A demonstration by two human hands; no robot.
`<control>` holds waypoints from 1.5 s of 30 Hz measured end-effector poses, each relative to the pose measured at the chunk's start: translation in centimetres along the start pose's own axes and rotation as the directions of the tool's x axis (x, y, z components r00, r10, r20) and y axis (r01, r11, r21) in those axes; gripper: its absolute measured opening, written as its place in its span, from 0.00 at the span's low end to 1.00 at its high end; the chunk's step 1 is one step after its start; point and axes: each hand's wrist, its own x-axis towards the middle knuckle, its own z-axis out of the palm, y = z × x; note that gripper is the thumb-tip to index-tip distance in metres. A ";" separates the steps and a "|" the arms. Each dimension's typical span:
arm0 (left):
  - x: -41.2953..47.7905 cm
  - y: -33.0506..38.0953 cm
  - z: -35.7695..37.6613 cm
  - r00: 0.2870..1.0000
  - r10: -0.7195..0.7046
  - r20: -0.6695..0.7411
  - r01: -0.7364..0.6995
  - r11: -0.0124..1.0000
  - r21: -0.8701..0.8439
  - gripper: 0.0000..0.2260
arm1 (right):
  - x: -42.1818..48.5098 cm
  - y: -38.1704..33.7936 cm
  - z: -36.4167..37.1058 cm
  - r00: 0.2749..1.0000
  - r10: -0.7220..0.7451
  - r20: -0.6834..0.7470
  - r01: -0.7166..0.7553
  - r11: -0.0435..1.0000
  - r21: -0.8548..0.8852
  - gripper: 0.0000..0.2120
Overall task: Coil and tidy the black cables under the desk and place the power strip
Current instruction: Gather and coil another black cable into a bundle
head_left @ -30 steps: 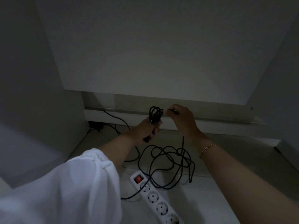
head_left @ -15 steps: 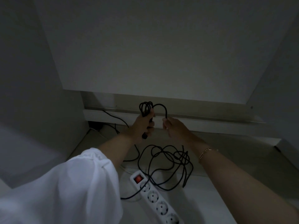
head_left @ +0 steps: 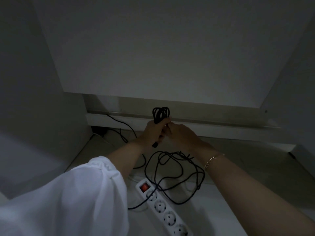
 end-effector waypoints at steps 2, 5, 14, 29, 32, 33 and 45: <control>0.7 0.0 -0.2 0.991 0.035 -0.126 -0.045 0.996 -0.079 0.17 | 0.5 -0.5 0.0 1.000 0.002 -0.013 -0.001 0.997 0.076 0.19; 1.8 0.2 -1.0 0.959 0.066 -0.275 -0.114 0.980 -0.164 0.18 | 0.8 -1.5 -0.8 0.999 -0.045 -0.002 0.045 0.978 0.205 0.18; 1.3 -0.3 -0.3 0.999 -0.024 0.025 0.029 0.975 -0.219 0.23 | 1.6 -0.3 0.7 0.991 0.030 -0.132 -0.014 0.992 0.127 0.13; 0.9 0.7 -2.1 0.998 -0.043 0.055 0.064 0.877 -0.476 0.13 | 0.7 -0.5 -1.5 0.990 0.061 0.127 -0.088 0.973 0.214 0.14; 0.8 1.0 -2.5 0.994 -0.091 0.054 0.106 0.895 -0.433 0.12 | 0.7 -0.4 -1.0 0.985 0.021 0.173 -0.068 0.961 0.269 0.17; 0.8 1.2 -2.5 0.991 -0.119 0.069 0.137 0.888 -0.439 0.12 | 0.7 -0.3 -0.8 0.979 0.014 0.204 -0.075 0.952 0.297 0.17; 0.5 -0.3 -4.2 0.995 -0.099 0.014 0.081 0.877 0.473 0.06 | 1.3 0.1 -2.0 0.962 -0.031 0.272 -0.010 0.989 0.150 0.04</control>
